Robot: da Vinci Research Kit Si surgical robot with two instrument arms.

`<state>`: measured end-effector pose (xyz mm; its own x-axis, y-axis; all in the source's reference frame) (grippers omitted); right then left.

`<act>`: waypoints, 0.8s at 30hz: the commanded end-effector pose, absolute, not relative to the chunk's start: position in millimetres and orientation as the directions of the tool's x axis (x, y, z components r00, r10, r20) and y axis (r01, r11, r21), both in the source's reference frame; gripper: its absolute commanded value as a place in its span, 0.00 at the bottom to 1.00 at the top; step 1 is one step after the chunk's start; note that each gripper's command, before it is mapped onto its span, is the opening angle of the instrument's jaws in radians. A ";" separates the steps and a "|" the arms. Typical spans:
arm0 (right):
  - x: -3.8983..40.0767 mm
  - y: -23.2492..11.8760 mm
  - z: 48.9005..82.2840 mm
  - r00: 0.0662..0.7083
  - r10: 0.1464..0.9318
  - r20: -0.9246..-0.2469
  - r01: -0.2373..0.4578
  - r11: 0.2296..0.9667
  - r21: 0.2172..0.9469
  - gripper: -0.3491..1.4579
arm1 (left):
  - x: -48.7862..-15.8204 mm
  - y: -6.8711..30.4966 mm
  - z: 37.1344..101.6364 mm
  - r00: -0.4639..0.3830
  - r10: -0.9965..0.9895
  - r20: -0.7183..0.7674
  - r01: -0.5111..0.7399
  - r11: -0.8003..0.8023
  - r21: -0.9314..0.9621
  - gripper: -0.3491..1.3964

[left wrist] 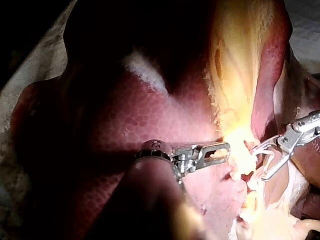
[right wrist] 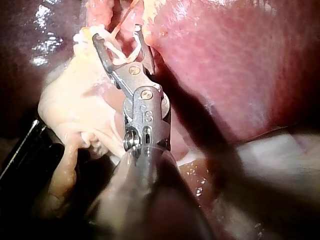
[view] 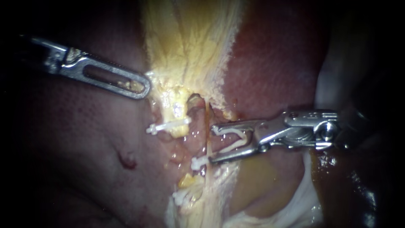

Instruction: Clipping second clip right tube

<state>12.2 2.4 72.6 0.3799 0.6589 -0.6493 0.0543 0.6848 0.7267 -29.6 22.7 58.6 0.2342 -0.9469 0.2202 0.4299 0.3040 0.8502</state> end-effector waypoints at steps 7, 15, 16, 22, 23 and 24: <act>13.8 1.8 73.7 0.378 0.672 -0.637 0.057 0.669 0.741 0.46 | -29.7 22.6 58.8 0.234 -0.947 0.221 0.430 0.304 0.850 0.00; 14.7 1.2 74.5 0.366 0.700 -0.613 0.082 0.632 0.771 0.46 | -29.7 22.6 58.8 0.234 -0.947 0.221 0.431 0.304 0.850 0.00; 14.7 1.1 74.5 0.363 0.703 -0.611 0.088 0.627 0.774 0.46 | -29.7 22.6 58.8 0.234 -0.947 0.221 0.431 0.304 0.850 0.00; 14.8 1.0 74.4 0.351 0.718 -0.600 0.104 0.607 0.788 0.46 | -29.7 22.6 58.8 0.234 -0.947 0.221 0.431 0.305 0.850 0.00; 14.8 1.0 74.3 0.344 0.724 -0.598 0.105 0.603 0.791 0.46 | -29.7 22.6 58.8 0.234 -0.947 0.221 0.431 0.305 0.850 0.00; 14.8 1.0 74.2 0.335 0.727 -0.599 0.107 0.603 0.791 0.46 | -29.7 22.6 58.8 0.234 -0.947 0.221 0.431 0.305 0.850 0.00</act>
<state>14.7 0.9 74.2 0.3312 0.7331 -0.5940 0.1092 0.5955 0.7959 -29.7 22.6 58.8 0.2338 -0.9469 0.2208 0.4306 0.3044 0.8497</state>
